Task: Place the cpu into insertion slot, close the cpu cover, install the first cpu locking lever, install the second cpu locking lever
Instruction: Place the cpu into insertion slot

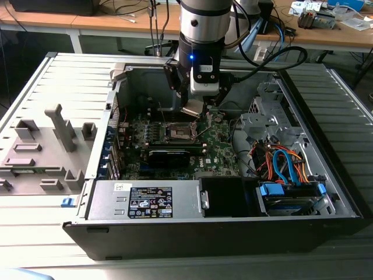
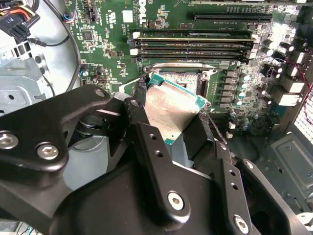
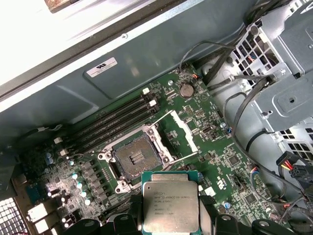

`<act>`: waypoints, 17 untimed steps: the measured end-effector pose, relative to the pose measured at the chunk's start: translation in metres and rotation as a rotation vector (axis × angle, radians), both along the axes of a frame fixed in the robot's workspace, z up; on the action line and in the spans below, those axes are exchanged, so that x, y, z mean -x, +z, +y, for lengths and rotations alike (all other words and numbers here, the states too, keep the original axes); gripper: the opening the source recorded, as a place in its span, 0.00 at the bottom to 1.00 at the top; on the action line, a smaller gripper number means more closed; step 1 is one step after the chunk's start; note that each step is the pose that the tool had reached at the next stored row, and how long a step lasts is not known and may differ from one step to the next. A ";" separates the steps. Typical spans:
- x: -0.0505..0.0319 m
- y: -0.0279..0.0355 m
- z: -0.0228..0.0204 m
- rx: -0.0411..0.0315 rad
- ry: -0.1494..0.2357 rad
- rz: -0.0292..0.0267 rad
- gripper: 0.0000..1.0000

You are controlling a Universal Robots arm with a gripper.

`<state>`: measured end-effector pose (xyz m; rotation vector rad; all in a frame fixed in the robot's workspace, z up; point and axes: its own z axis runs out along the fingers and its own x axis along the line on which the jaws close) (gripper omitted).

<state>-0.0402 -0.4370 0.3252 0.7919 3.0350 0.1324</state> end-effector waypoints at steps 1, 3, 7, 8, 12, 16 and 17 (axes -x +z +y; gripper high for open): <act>0.0000 0.0000 0.0000 0.0001 -0.001 0.0000 0.55; 0.0000 0.0000 0.0000 0.0000 -0.003 0.0000 0.55; 0.0000 -0.0001 0.0000 0.0000 -0.009 0.0001 0.55; 0.0000 -0.0001 0.0000 0.0000 -0.010 0.0000 0.55; 0.0000 -0.0001 0.0000 0.0000 -0.014 0.0000 0.55; 0.0000 -0.0002 0.0000 0.0000 -0.017 0.0000 0.55; 0.0000 -0.0002 0.0000 0.0000 -0.018 0.0000 0.55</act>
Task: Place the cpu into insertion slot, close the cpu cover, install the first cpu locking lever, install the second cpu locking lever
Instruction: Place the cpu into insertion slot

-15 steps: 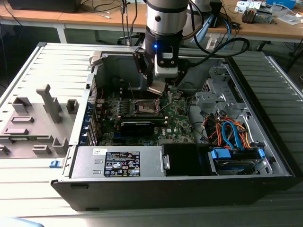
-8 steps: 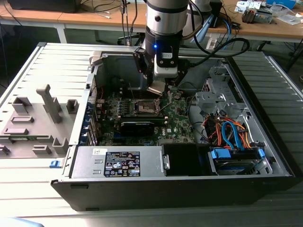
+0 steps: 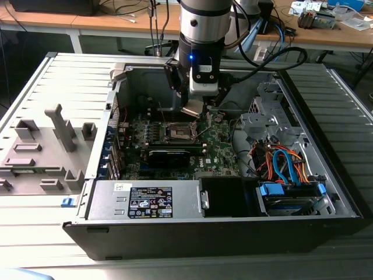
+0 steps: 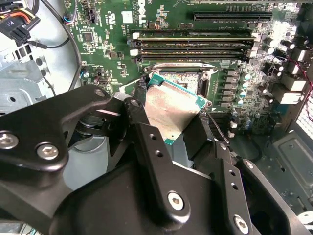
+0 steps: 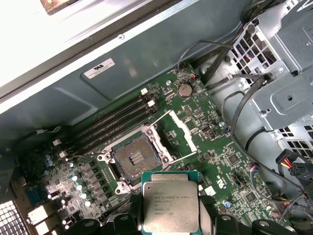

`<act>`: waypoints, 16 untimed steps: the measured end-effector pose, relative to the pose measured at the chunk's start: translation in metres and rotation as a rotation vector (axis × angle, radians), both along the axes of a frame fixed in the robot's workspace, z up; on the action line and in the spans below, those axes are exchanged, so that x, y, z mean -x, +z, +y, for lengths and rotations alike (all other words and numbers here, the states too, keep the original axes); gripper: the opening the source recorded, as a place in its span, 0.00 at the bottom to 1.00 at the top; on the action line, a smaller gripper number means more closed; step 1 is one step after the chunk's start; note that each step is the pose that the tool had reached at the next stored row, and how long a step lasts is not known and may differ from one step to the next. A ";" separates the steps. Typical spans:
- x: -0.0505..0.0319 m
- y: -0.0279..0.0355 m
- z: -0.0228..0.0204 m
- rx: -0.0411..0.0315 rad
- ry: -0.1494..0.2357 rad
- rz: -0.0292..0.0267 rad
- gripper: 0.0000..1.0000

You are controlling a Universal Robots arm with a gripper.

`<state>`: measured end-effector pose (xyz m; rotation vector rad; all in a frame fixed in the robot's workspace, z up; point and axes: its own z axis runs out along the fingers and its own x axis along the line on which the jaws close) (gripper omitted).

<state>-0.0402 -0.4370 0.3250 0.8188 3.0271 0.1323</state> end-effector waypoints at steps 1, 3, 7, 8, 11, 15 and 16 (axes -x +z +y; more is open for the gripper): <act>0.0000 -0.0001 0.0000 0.0000 -0.007 0.0000 0.55; 0.0000 -0.0001 0.0000 0.0001 -0.016 0.0000 0.55; 0.0000 -0.0003 0.0000 0.0001 -0.025 0.0000 0.55; 0.0000 -0.0003 0.0000 0.0000 -0.026 0.0000 0.55; 0.0000 -0.0003 0.0000 0.0000 -0.029 0.0000 0.55; 0.0000 -0.0003 0.0000 0.0000 -0.032 0.0000 0.55; 0.0000 -0.0003 0.0000 0.0000 -0.033 0.0000 0.55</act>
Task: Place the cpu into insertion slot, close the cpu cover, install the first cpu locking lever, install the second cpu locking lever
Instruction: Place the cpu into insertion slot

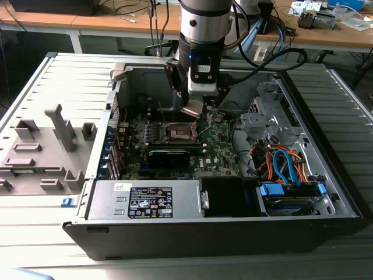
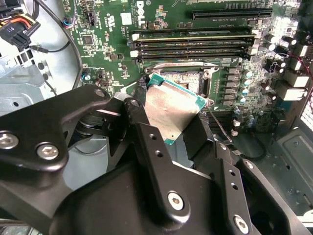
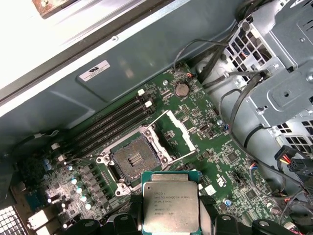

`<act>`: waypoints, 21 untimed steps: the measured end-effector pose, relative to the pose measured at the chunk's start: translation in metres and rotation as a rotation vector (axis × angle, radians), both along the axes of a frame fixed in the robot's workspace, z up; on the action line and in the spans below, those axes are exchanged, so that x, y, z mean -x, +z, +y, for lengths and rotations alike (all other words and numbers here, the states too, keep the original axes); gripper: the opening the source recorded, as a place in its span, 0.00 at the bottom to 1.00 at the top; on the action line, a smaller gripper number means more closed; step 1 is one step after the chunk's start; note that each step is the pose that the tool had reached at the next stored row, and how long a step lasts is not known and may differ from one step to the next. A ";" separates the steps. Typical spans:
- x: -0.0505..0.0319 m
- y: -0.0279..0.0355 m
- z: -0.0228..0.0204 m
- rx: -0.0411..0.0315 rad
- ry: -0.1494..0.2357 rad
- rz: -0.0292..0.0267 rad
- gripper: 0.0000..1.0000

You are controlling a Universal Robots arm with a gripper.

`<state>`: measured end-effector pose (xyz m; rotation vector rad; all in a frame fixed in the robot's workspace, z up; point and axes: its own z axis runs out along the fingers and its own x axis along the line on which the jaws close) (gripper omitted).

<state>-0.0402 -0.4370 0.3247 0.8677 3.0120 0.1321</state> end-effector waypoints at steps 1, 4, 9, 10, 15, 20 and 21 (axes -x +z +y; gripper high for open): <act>0.0000 0.0000 0.0000 0.0000 -0.001 0.0000 0.55; 0.0000 0.0000 0.0000 0.0000 -0.004 0.0000 0.55; 0.0000 0.0000 0.0000 0.0000 -0.009 0.0000 0.55; 0.0000 0.0000 0.0000 0.0000 -0.010 0.0000 0.55; 0.0000 -0.0001 0.0000 0.0000 -0.015 0.0000 0.55; 0.0000 -0.0001 0.0000 0.0000 -0.019 0.0000 0.55; 0.0000 -0.0002 0.0000 -0.0001 -0.021 0.0000 0.55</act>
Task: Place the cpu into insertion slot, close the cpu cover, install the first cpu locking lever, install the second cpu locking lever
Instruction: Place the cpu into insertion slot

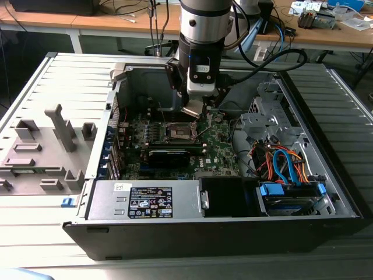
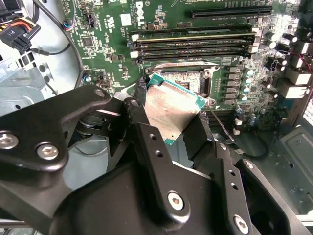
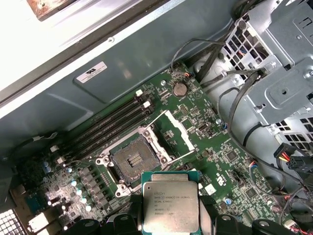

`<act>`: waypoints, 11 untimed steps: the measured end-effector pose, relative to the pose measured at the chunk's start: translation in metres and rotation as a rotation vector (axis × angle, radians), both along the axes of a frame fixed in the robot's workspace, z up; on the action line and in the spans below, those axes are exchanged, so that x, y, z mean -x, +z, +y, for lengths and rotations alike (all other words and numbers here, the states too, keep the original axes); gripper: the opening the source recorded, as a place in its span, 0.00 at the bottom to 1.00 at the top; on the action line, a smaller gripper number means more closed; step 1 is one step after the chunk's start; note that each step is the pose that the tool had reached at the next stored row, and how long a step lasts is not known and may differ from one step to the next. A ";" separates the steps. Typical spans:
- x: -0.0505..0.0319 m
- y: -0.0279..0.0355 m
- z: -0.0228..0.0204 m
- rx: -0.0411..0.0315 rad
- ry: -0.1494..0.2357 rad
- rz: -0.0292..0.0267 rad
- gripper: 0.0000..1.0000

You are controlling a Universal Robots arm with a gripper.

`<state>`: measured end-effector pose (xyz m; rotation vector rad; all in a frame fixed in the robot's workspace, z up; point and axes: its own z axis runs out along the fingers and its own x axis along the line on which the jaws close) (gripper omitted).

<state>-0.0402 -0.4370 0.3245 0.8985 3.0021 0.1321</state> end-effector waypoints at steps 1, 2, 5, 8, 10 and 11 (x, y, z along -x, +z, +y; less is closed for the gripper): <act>0.0000 0.0000 0.0000 0.0001 -0.002 0.0000 0.55; 0.0000 0.0000 0.0000 0.0001 -0.003 0.0000 0.55; 0.0000 0.0000 0.0000 0.0000 -0.006 0.0000 0.55; 0.0000 -0.0001 0.0000 0.0001 -0.008 0.0000 0.55; 0.0000 -0.0001 0.0000 0.0001 -0.010 0.0000 0.55; 0.0000 -0.0001 0.0000 0.0000 -0.012 0.0000 0.55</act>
